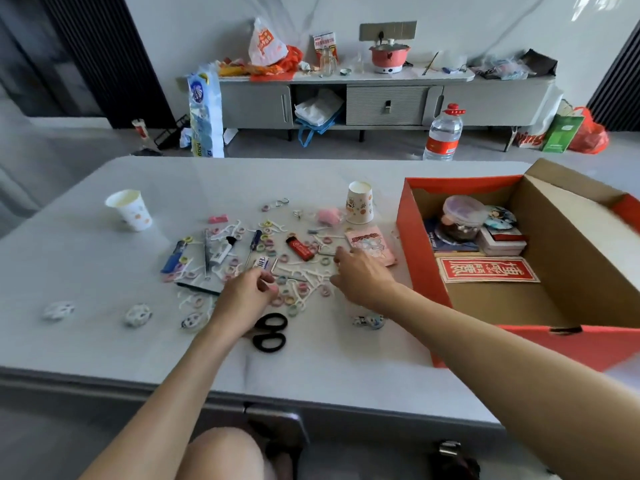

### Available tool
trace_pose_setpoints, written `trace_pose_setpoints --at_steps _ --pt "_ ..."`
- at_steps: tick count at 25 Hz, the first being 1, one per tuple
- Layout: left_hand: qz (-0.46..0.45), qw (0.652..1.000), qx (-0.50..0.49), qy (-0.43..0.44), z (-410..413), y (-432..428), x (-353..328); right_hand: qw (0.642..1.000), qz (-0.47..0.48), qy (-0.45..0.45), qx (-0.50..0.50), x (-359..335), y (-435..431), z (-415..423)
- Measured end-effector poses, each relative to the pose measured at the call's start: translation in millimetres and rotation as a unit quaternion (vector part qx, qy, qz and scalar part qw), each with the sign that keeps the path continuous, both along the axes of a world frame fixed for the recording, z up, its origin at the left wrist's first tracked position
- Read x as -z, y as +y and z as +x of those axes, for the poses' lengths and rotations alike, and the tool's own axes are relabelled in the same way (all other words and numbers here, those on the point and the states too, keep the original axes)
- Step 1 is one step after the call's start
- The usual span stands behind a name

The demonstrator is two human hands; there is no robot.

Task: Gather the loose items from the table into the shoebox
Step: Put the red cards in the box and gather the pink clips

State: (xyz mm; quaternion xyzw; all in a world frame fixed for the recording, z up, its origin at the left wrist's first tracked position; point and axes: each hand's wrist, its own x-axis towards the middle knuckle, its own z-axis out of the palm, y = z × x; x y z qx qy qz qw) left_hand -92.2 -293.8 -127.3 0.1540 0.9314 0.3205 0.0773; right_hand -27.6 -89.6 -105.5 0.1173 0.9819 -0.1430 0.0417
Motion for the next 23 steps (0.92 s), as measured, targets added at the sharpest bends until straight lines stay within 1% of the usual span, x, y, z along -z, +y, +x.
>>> trace_pose_setpoints --at_steps 2,4,6,8,9,11,13,15,16,18,21,23 --pt "-0.001 1.0 -0.012 0.012 -16 -3 4 0.999 0.004 0.017 0.05 14 -1 -24" --pt "0.011 0.999 -0.041 0.025 -36 -11 8 0.997 0.035 0.006 0.066 25 0 -42" --pt "0.056 0.994 -0.089 0.017 -56 -21 11 0.996 0.061 0.009 0.068 29 1 -54" --pt "0.095 0.986 -0.131 0.034 -83 -28 14 0.994 0.046 0.057 0.08 29 -1 -71" --pt "0.097 0.982 -0.152 0.056 -100 -30 15 0.992 0.021 0.095 0.082 26 -4 -82" --pt "0.065 0.977 -0.18 0.099 -142 -36 18 0.987 -0.036 0.149 0.051 19 -9 -107" --pt "-0.01 0.98 -0.171 0.101 -188 -43 22 0.989 -0.071 0.131 0.011 20 -15 -129" --pt "-0.098 0.984 -0.12 0.084 -226 -47 23 0.992 -0.093 0.089 0.011 30 -21 -145" --pt "-0.127 0.985 -0.09 0.081 -241 -45 23 0.991 -0.112 0.077 0.016 36 -24 -151" --pt "-0.145 0.985 -0.046 0.084 -264 -38 24 0.98 -0.186 0.072 0.027 46 -32 -165" --pt "-0.156 0.983 -0.011 0.101 -278 -26 33 0.939 -0.333 0.064 0.066 52 -44 -173" --pt "-0.135 0.985 -0.021 0.109 -278 -24 34 0.924 -0.369 0.068 0.076 48 -48 -171"
